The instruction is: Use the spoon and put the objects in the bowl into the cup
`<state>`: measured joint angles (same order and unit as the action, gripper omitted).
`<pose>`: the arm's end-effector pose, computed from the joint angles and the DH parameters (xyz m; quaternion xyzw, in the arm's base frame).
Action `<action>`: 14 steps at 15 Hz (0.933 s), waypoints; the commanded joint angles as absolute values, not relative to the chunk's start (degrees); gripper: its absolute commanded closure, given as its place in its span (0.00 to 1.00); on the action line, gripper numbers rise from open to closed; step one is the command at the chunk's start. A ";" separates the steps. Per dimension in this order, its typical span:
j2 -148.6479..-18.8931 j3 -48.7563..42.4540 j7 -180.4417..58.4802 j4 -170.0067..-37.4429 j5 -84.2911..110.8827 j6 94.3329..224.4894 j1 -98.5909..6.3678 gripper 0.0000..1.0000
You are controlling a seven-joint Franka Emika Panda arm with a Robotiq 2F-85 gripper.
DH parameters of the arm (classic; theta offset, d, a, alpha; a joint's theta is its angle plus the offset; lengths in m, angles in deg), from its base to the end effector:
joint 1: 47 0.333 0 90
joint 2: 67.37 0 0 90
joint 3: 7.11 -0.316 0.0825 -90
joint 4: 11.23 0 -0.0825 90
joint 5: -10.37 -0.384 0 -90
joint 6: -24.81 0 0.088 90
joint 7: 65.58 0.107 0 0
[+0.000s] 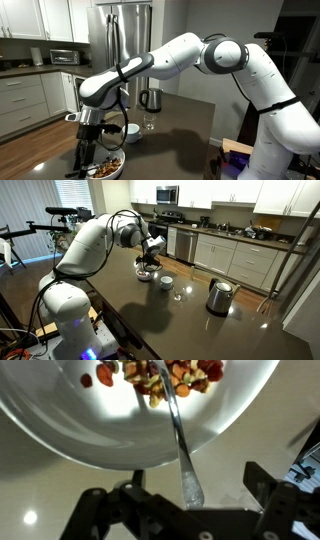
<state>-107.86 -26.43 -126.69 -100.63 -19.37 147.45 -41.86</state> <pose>0.6398 0.2762 0.2503 -0.8046 -0.5012 -0.0503 0.3145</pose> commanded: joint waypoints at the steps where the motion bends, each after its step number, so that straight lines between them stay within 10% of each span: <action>1: -106.76 -26.85 -124.27 -101.60 -19.24 144.63 -43.18 0.00; 14: -104.38 -29.49 -129.31 -104.42 -20.39 145.13 -43.18 0.00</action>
<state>-106.97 -28.48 -126.85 -100.91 -19.44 143.88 -42.43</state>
